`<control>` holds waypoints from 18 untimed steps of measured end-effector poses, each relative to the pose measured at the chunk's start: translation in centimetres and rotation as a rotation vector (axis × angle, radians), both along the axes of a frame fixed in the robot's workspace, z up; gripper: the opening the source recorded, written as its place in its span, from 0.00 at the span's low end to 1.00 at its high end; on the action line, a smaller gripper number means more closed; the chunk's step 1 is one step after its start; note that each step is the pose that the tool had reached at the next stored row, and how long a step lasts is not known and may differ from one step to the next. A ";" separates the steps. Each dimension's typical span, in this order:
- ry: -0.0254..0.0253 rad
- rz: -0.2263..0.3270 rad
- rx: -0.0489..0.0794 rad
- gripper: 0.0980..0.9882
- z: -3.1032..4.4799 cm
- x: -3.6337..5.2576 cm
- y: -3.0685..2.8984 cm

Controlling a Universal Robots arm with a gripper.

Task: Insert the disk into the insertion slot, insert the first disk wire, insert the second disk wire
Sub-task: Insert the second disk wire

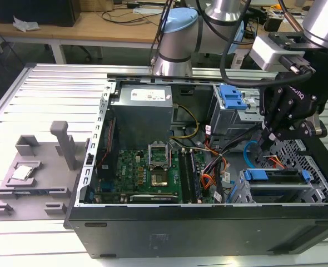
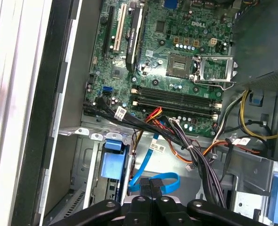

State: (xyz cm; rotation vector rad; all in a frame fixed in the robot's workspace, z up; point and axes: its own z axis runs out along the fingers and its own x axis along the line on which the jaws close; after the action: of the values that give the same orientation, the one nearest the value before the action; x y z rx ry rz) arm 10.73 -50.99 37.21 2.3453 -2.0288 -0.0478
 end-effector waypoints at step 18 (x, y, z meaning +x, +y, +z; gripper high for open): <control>0.0000 0.000 -0.020 0.07 -0.34 -0.01 -0.03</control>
State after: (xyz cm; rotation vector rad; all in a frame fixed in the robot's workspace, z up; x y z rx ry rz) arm 10.72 -51.02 36.87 2.3337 -2.0195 -0.0274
